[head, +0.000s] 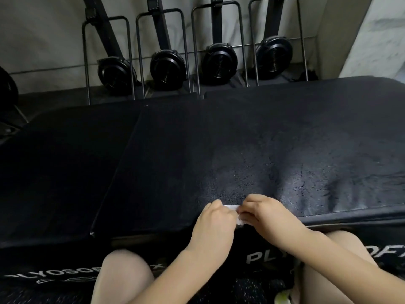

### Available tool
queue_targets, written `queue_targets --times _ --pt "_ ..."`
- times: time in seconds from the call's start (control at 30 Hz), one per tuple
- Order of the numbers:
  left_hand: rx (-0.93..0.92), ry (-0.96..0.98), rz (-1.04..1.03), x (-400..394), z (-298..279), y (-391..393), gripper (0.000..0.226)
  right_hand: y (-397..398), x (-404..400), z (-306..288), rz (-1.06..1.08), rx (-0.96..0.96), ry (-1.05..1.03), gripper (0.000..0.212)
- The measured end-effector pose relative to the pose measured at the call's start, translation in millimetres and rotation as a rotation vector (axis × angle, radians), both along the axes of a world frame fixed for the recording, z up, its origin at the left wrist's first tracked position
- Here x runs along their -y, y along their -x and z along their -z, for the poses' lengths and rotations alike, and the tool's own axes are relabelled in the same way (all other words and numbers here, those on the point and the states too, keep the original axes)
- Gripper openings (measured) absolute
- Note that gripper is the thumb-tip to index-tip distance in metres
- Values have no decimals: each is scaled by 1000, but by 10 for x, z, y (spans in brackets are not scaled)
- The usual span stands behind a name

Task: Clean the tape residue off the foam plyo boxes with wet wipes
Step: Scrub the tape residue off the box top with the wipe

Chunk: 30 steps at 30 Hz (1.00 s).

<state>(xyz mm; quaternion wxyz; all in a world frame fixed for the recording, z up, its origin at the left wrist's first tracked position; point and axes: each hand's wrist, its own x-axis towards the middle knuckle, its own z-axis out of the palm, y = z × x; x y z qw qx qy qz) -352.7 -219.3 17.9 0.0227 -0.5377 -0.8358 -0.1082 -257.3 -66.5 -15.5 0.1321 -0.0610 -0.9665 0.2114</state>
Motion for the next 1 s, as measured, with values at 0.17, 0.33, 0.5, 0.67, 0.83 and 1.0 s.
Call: queue_targets --times 0.17,0.33,0.5,0.67,0.83,1.0 --pt "15 -66 -142 -304 13 404 28 534 -180 25 139 -64 -64 14" --pt "95 -35 -79 -300 65 598 18 601 -168 19 179 -24 -69 24" --pt "141 133 174 257 53 440 74 -31 46 46 54 -7 -119 58" --pt "-139 213 258 336 65 482 83 -100 103 110 39 13 -376 88" --pt "-300 101 228 191 64 436 79 27 125 44 118 -81 -488 81" --pt "-240 15 160 45 -160 432 76 180 121 -138 188 -177 -545 75"
